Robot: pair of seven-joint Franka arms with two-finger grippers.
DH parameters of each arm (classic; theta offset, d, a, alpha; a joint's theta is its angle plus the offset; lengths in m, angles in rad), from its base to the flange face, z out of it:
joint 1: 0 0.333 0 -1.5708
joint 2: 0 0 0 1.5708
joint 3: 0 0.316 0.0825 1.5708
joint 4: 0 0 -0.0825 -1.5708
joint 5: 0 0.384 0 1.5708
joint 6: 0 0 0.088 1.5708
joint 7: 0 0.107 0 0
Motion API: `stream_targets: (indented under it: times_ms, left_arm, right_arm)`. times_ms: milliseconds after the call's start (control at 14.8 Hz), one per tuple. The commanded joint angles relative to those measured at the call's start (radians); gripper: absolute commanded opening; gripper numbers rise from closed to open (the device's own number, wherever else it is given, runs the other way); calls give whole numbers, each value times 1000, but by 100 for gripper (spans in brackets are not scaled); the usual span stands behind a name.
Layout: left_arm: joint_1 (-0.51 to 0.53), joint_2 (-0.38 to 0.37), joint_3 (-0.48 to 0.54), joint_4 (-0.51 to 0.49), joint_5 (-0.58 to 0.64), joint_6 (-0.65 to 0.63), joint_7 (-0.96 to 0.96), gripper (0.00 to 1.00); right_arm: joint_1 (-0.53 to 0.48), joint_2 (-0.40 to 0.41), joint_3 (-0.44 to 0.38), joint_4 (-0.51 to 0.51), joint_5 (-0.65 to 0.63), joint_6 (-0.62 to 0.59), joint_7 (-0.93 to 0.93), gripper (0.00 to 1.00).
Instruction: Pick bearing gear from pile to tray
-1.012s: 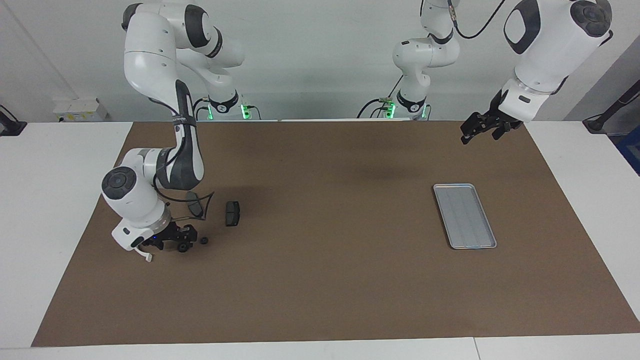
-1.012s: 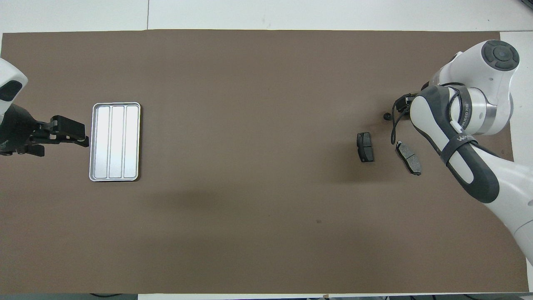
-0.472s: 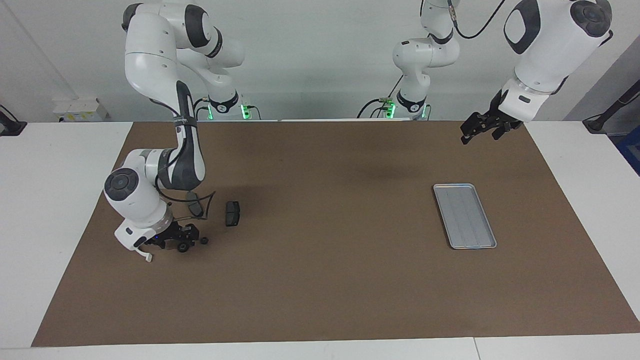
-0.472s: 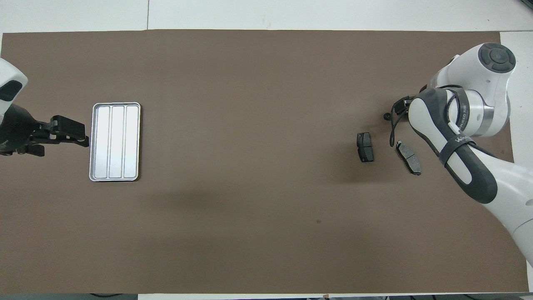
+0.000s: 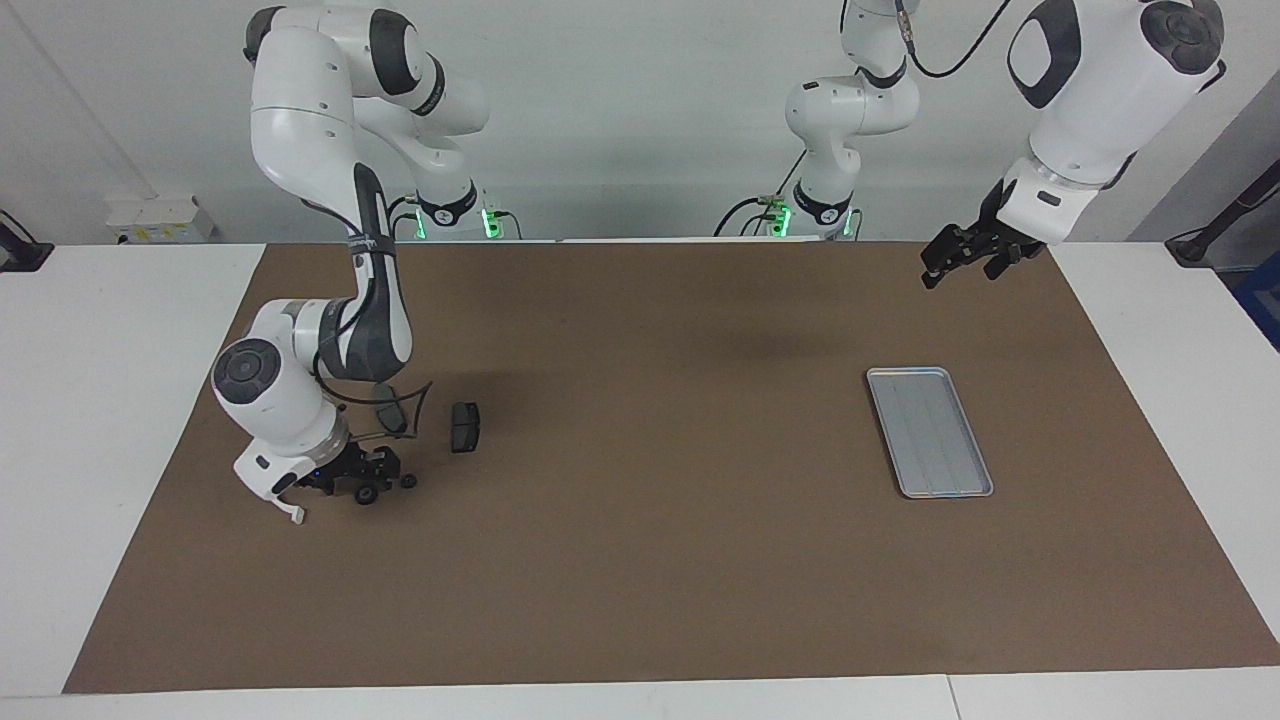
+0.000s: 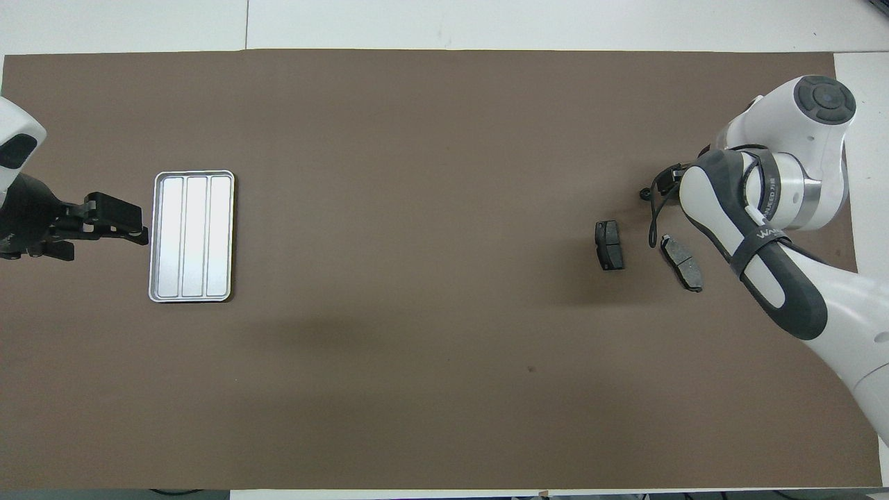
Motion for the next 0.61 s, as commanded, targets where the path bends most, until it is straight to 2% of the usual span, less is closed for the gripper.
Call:
stream_targets:
  times_ms: [0, 135, 270, 540]
  left_arm:
    - [-3, -24, 1, -23, 13, 7, 2, 100]
    - [-3, -24, 1, -23, 13, 7, 2, 100]
    - [-3, -24, 1, -23, 13, 7, 2, 100]
    - [-3, -24, 1, -23, 13, 7, 2, 100]
  right_arm:
    - [-8, -18, 7, -19, 13, -7, -24, 28]
    - [-10, -17, 5, -19, 13, -7, -21, 27]
    - [-10, -17, 5, -18, 11, -4, -21, 19]
    - [1, -30, 5, 13, 11, -10, -10, 18]
